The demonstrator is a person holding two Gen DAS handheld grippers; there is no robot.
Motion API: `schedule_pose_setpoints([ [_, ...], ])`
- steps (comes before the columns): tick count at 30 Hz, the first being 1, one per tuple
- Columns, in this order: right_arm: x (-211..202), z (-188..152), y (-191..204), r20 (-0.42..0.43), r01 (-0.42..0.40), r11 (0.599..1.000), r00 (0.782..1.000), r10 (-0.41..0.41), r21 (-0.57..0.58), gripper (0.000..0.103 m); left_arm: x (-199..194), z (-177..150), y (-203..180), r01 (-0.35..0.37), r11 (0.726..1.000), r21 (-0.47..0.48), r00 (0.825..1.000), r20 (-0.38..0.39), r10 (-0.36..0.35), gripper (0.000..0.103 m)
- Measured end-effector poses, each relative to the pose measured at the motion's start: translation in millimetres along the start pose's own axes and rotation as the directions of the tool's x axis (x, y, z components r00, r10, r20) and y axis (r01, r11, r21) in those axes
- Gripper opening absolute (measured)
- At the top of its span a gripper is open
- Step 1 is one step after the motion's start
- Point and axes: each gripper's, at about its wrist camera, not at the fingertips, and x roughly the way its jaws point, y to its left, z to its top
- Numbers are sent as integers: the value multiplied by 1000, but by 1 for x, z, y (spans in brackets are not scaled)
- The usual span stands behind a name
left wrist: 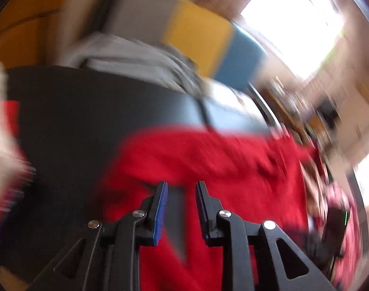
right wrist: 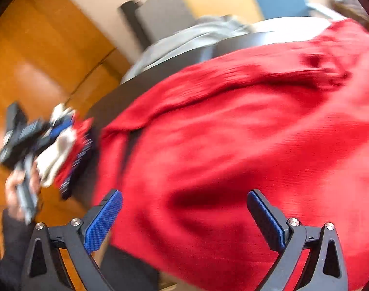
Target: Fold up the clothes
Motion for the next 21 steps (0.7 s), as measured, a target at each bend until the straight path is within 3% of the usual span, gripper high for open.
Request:
schedule_pose_setpoints([
  [3, -20, 5, -45, 29, 165, 985, 986, -166, 49, 103, 56, -30, -50, 48, 993, 105, 993, -114, -36, 23],
  [6, -28, 2, -80, 16, 316, 947, 948, -317, 61, 103, 86, -48, -67, 40, 990, 132, 990, -142, -21, 23],
  [9, -29, -10, -94, 24, 356, 934, 934, -357, 32, 103, 95, -60, -60, 51, 994, 100, 990, -136, -37, 19],
  [11, -21, -16, -81, 11, 371, 928, 929, -371, -35, 103, 87, -62, -39, 40, 998, 38, 992, -119, -35, 4],
  [14, -13, -21, -61, -16, 337, 935, 940, -341, -109, 103, 71, -62, -8, -26, 999, -27, 996, -91, 23, 2],
  [17, -3, -21, -37, -76, 235, 959, 965, -250, -159, 103, 52, -64, 13, -140, 990, -23, 988, -69, 138, 2],
  [20, 2, -24, -18, -130, 120, 976, 981, -144, -179, 103, 33, -68, 41, -171, 981, -91, 984, -63, 166, 2],
  [21, 3, -26, -15, -138, 114, 973, 980, -143, -201, 103, 28, -69, 48, -175, 978, -116, 984, -65, 168, 2],
])
